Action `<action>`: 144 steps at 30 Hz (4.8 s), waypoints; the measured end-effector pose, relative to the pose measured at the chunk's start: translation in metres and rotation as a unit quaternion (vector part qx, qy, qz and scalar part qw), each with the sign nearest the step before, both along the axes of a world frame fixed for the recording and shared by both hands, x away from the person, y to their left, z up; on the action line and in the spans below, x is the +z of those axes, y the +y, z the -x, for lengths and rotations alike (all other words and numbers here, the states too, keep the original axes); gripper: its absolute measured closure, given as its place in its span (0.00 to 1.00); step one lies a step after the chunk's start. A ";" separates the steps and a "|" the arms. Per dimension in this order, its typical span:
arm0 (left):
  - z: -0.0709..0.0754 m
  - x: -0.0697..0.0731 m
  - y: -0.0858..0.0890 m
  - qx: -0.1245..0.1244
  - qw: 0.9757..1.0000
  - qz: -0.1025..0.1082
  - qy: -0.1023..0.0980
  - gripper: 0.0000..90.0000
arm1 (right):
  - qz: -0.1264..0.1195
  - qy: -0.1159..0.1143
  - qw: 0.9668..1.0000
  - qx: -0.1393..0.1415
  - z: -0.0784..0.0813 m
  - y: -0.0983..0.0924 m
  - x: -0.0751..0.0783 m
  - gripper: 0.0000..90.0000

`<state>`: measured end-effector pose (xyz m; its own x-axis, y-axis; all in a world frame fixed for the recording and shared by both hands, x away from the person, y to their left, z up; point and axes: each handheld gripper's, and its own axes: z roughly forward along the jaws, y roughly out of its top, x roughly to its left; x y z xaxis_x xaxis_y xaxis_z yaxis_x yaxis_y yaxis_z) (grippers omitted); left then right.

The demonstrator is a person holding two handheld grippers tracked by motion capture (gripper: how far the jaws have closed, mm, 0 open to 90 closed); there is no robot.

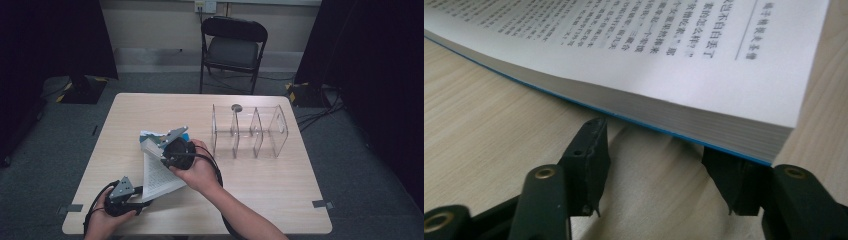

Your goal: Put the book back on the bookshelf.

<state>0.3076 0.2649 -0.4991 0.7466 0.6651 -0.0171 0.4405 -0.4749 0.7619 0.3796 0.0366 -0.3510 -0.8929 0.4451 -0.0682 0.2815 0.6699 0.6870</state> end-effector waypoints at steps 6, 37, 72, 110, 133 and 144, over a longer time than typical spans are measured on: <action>-0.001 -0.001 0.000 0.001 1.000 0.008 0.004 0.49 | 0.000 0.003 1.000 -0.001 0.002 -0.001 -0.001 0.84; -0.009 0.000 0.005 0.002 0.999 0.044 0.015 0.47 | 0.035 0.005 0.996 0.083 0.038 0.009 -0.090 0.69; -0.010 0.006 0.004 -0.006 0.999 0.034 0.027 0.47 | 0.057 -0.175 0.979 0.086 0.054 0.006 -0.139 0.27; -0.012 0.005 0.019 0.031 0.999 -0.024 -0.026 0.19 | 0.077 -0.113 0.989 0.060 0.042 -0.005 -0.062 0.65; -0.015 -0.003 0.026 0.033 0.999 -0.014 0.006 0.17 | 0.071 -0.039 0.994 0.067 0.025 -0.017 -0.008 0.67; -0.015 -0.002 0.027 0.030 0.999 -0.017 0.007 0.16 | 0.070 0.010 0.996 0.060 0.015 -0.019 0.012 0.67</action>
